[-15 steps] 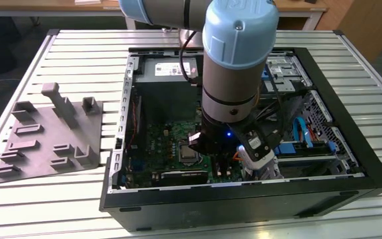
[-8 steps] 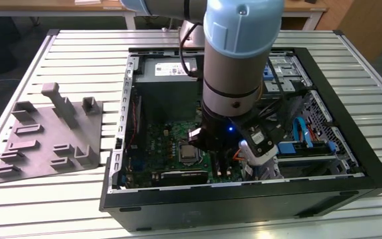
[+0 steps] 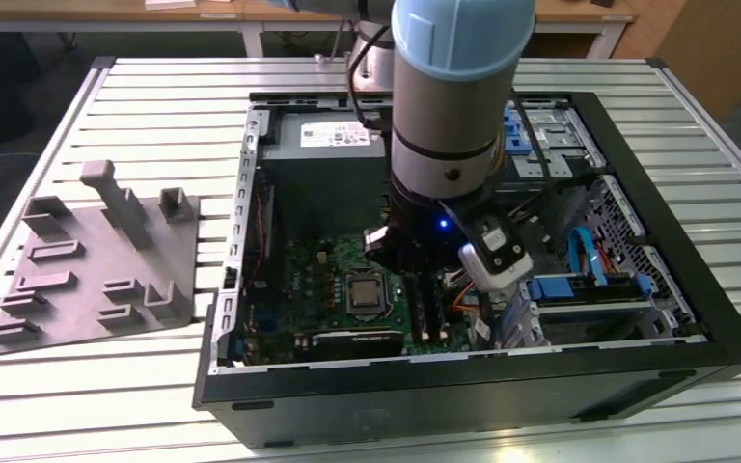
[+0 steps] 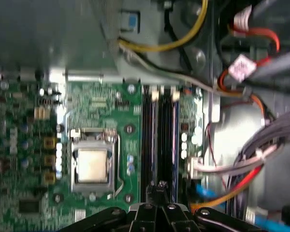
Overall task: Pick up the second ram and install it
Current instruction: 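Press down the second ram until it locks into place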
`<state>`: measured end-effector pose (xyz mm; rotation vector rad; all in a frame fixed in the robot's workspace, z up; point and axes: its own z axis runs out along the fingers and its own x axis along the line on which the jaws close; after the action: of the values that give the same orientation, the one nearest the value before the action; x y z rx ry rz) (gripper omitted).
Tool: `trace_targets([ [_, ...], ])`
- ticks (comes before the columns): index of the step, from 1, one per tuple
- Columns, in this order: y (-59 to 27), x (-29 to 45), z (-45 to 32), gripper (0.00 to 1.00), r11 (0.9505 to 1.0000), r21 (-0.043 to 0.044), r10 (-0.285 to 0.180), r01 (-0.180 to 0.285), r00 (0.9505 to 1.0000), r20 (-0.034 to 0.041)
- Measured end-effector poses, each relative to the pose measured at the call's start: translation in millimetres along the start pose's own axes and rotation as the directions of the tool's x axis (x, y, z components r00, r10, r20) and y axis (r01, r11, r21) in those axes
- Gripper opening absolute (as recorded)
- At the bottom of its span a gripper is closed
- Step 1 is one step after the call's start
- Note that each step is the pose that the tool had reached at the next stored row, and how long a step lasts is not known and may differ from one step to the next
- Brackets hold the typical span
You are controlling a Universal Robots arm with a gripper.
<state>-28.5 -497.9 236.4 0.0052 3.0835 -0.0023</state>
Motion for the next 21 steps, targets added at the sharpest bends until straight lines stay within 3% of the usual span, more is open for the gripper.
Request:
trace_targets([
  [1,9.0,-0.1,0.0,0.10,1.0000,0.0006,0.000,0.000,1.0000,0.0000],
  [3,12.8,-0.3,0.0,0.10,1.0000,0.0006,0.000,0.000,1.0000,0.0001],
  [6,12.8,-0.5,-4.4,0.10,1.0000,0.0007,0.000,0.000,1.0000,0.0000],
  [15,12.8,-2.2,-34.9,0.10,1.0000,0.0008,0.000,0.000,1.0000,0.0000],
  [21,12.8,-2.5,-39.3,0.10,1.0000,0.0007,0.000,0.000,1.0000,0.0000],
])
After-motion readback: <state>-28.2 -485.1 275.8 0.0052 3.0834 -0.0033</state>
